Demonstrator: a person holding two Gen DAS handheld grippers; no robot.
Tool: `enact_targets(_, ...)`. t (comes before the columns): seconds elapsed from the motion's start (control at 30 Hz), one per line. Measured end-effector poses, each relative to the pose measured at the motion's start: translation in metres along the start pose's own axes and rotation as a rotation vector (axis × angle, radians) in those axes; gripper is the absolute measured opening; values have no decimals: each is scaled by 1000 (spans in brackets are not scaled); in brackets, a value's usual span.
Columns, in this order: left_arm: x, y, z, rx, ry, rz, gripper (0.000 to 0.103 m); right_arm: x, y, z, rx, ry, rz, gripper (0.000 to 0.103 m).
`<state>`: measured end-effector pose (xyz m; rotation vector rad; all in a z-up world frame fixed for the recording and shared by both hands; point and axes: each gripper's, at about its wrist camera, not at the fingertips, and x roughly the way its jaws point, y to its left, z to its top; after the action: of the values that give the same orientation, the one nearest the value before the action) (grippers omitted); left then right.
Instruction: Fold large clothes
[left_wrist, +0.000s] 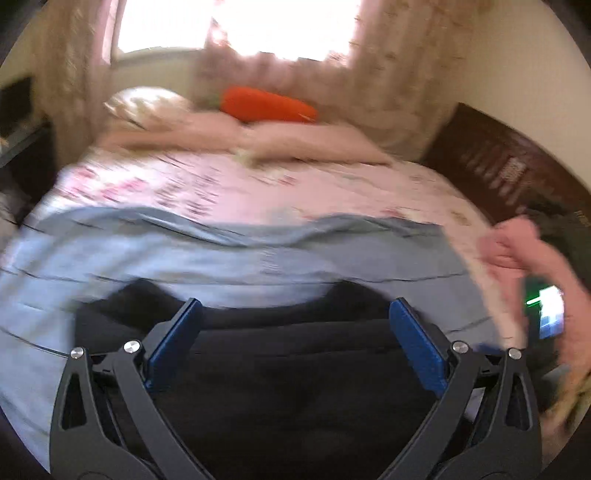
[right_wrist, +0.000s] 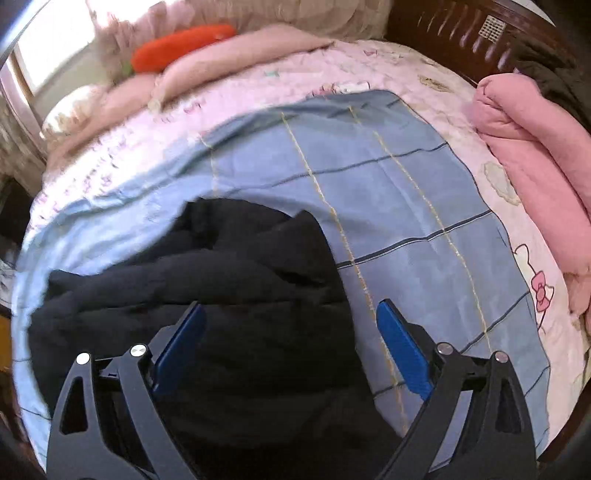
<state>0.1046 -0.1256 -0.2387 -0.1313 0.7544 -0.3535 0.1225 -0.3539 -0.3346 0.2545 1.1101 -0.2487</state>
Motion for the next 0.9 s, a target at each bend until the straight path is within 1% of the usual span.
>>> enact_targets(0.03,18,-7,-5,-16,40,-46,101,4,-8,-4,-19,23,0,94)
enact_targets(0.07,44,-15,-15,-33,103,-75,101,22,-3,-11,-49,51,-8,94)
enact_targets(0.13,77,-20,-35,-44,181,-78,101,45,-2,-24,-71,96,-11,94)
enact_targets(0.17,92,-21,-49,-31,214,-58,101,57,-3,-33,-65,98,-7,94)
enact_targets(0.23,107,-30,-69,92,211,28,101,68,-11,-42,-28,75,36,101)
enact_targets(0.27,111,-38,-81,186,204,69,101,73,-15,-44,-9,81,56,102)
enact_targets(0.33,116,-35,-90,187,214,73,101,81,-24,-51,-7,75,96,102)
enact_targets(0.43,123,-27,-90,180,256,91,101,80,-28,-54,-8,67,124,102)
enact_targets(0.5,110,-17,-91,177,239,110,101,77,-28,-53,-2,71,136,102)
enact_targets(0.53,105,-9,-94,193,235,120,100,77,-29,-53,1,72,140,102)
enact_targets(0.57,101,-2,-95,207,228,133,98,76,-28,-52,3,75,142,102)
enact_targets(0.6,95,6,-99,212,221,124,95,76,-27,-52,1,77,147,102)
enact_targets(0.63,88,12,-101,204,215,110,91,76,-26,-52,-5,76,148,102)
enact_targets(0.67,78,23,-101,166,198,91,76,73,-24,-52,-8,71,142,102)
enact_targets(0.7,68,37,-98,100,189,64,54,73,-26,-55,-2,57,143,102)
enact_targets(0.73,57,62,-92,-11,181,14,43,73,-26,-57,3,49,149,102)
enact_targets(0.77,54,81,-89,-88,192,-27,24,74,-28,-59,11,40,156,102)
enact_targets(0.8,53,97,-89,-149,213,-61,8,73,-28,-60,15,35,156,102)
enact_targets(0.83,55,111,-91,-193,234,-86,4,73,-27,-60,16,30,151,102)
enact_targets(0.87,56,122,-95,-222,245,-128,4,72,-26,-61,18,25,144,102)
enact_targets(0.9,57,122,-96,-197,250,-133,4,73,-25,-61,22,21,137,102)
